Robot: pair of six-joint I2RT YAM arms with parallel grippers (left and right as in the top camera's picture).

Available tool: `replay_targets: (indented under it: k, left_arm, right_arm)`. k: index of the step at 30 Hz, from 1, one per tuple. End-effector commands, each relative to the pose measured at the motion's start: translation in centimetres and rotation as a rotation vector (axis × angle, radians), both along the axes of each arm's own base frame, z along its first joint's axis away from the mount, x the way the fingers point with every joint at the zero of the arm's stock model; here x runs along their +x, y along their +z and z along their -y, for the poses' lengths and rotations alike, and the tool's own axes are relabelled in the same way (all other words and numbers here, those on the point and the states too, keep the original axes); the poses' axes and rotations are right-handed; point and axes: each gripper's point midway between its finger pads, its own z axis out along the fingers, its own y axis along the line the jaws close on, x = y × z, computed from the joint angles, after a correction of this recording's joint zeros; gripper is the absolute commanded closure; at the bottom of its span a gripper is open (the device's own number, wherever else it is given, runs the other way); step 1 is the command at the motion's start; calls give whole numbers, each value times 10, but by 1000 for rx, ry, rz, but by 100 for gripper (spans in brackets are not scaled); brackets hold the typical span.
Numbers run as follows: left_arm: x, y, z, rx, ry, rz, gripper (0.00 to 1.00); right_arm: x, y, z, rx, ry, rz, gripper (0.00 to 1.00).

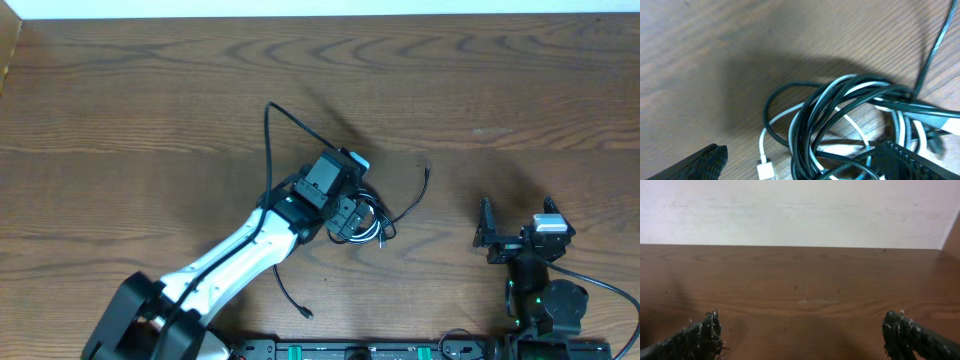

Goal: Untangle cables
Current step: 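Raise the held bundle with the left gripper, letting loose ends hang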

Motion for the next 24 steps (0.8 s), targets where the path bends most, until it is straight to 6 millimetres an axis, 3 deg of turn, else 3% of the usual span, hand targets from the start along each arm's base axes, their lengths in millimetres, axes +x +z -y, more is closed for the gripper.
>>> replay_targets:
  k: [1, 3, 6, 7, 9, 11, 14, 21, 24]
  left_arm:
    - [-3, -28, -2, 46, -13, -56, 3]
    - [-1, -41, -2, 61, -13, -70, 3]
    - [10, -52, -8, 111, 17, -37, 27]
    - [14, -53, -10, 126, 29, -20, 37]
    - [25, -48, -19, 170, 69, 39, 69]
    - [32, -38, -25, 187, 105, 84, 91]
    - [38, -16, -27, 113, 230, 122, 92]
    - [34, 43, -26, -336, 743, 51, 92]
    - [27, 66, -18, -477, 788, 1, 92]
  right_arm:
    - [0, 0, 0, 10, -4, -1, 1]
    - [0, 0, 0, 10, -4, -1, 1]
    - [0, 0, 0, 10, -4, -1, 1]
    - [0, 0, 0, 10, -4, -1, 1]
    - [0, 0, 0, 10, -4, -1, 1]
    - [0, 0, 0, 10, -4, -1, 1]
    - [0, 0, 0, 10, -4, -1, 1]
    - [0, 0, 0, 10, -4, -1, 1]
    - [0, 0, 0, 10, -4, -1, 1]
